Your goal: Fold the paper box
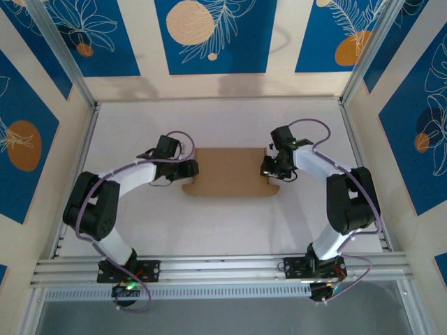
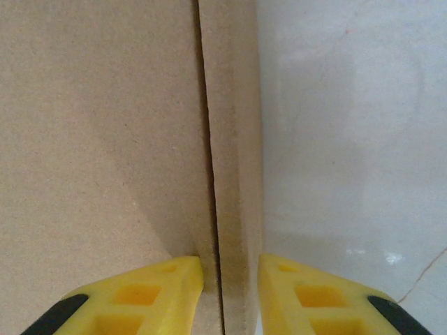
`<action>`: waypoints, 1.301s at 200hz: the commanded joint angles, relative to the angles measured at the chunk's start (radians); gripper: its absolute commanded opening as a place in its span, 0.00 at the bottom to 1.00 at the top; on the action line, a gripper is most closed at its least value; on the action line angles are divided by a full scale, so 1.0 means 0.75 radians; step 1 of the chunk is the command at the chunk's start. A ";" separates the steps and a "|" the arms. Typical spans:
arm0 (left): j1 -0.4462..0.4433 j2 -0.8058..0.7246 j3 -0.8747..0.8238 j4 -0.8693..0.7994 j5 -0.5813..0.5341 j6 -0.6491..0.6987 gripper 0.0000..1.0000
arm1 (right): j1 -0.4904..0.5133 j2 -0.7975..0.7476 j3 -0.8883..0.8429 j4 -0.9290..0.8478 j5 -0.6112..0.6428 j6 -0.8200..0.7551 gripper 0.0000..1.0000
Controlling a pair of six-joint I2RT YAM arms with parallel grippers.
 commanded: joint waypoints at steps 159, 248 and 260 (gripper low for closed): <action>-0.110 0.249 -0.028 -0.326 -0.275 0.033 0.51 | 0.037 -0.115 -0.111 0.060 -0.022 0.092 0.40; -0.064 0.236 0.020 -0.291 -0.098 0.063 0.41 | -0.328 -0.085 -0.265 0.503 -0.699 0.217 0.75; -0.037 0.235 0.002 -0.269 -0.046 0.065 0.39 | -0.347 -0.038 -0.264 0.523 -0.725 0.211 0.80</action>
